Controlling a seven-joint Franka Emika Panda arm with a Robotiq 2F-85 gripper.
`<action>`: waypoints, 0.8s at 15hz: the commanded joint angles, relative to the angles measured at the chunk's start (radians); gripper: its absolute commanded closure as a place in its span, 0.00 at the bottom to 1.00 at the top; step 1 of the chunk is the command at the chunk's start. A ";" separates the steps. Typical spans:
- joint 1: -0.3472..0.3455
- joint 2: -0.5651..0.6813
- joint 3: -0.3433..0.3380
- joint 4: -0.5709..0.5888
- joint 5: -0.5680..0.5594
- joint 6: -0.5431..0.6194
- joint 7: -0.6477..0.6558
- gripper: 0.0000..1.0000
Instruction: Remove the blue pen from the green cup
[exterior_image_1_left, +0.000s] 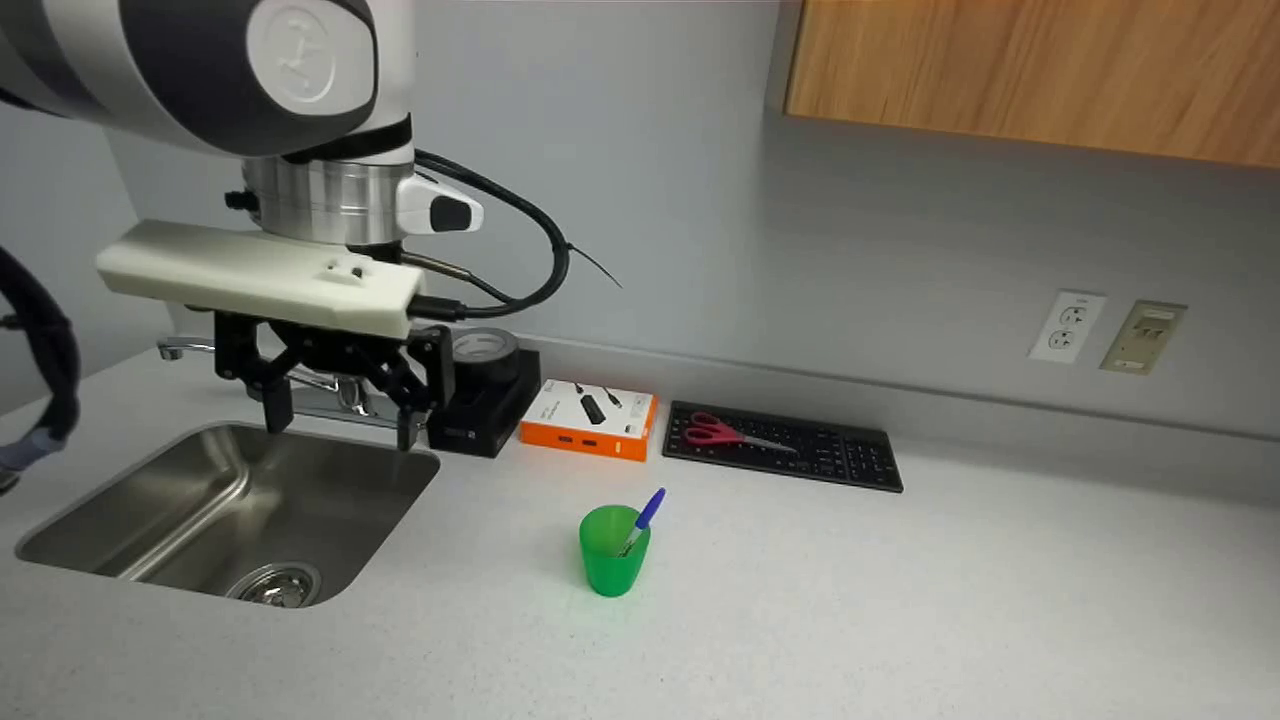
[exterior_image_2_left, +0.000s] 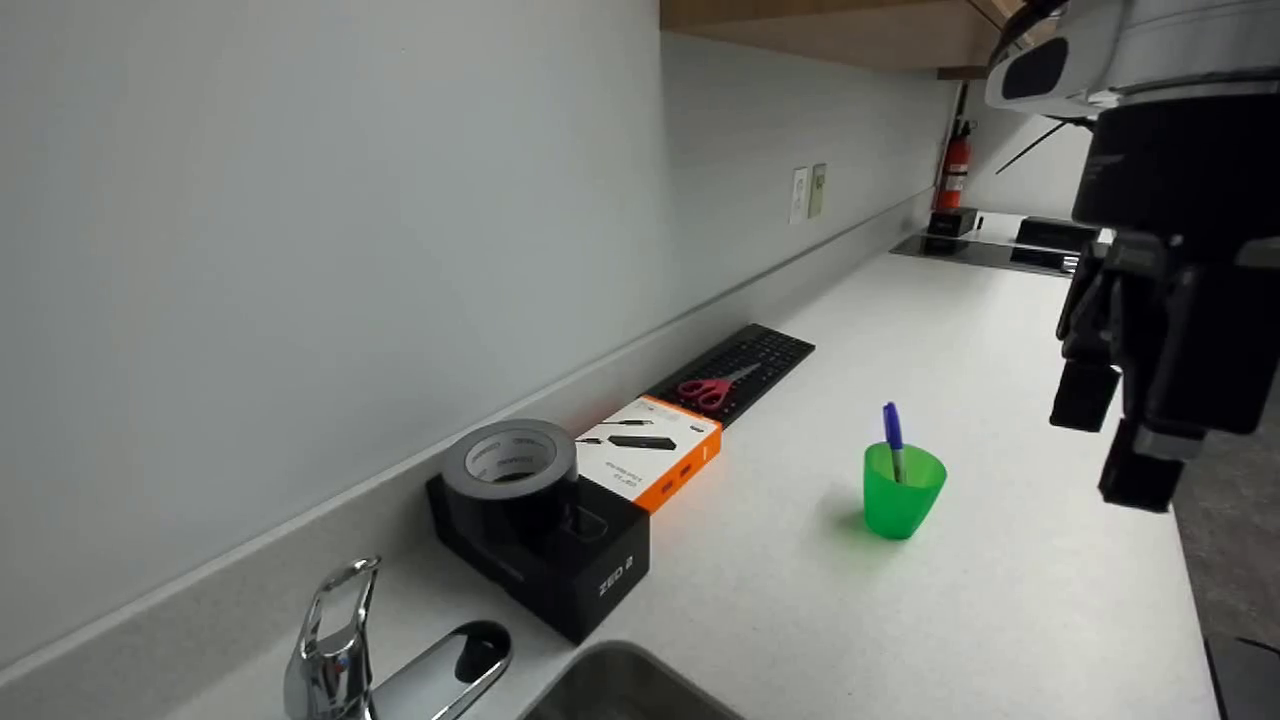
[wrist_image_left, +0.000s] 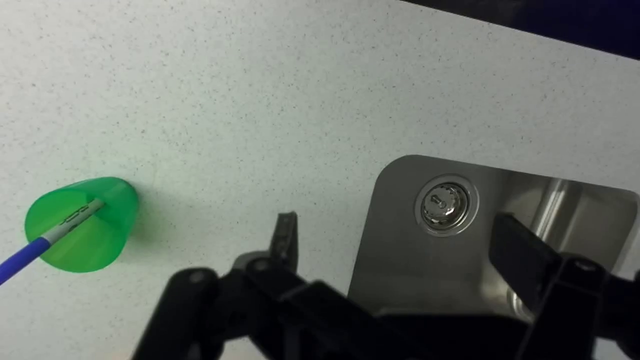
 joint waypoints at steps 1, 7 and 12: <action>-0.030 0.005 0.008 -0.001 -0.039 0.030 0.005 0.00; -0.138 0.111 -0.058 0.006 -0.154 0.146 0.013 0.00; -0.216 0.276 -0.130 0.046 -0.169 0.280 0.022 0.00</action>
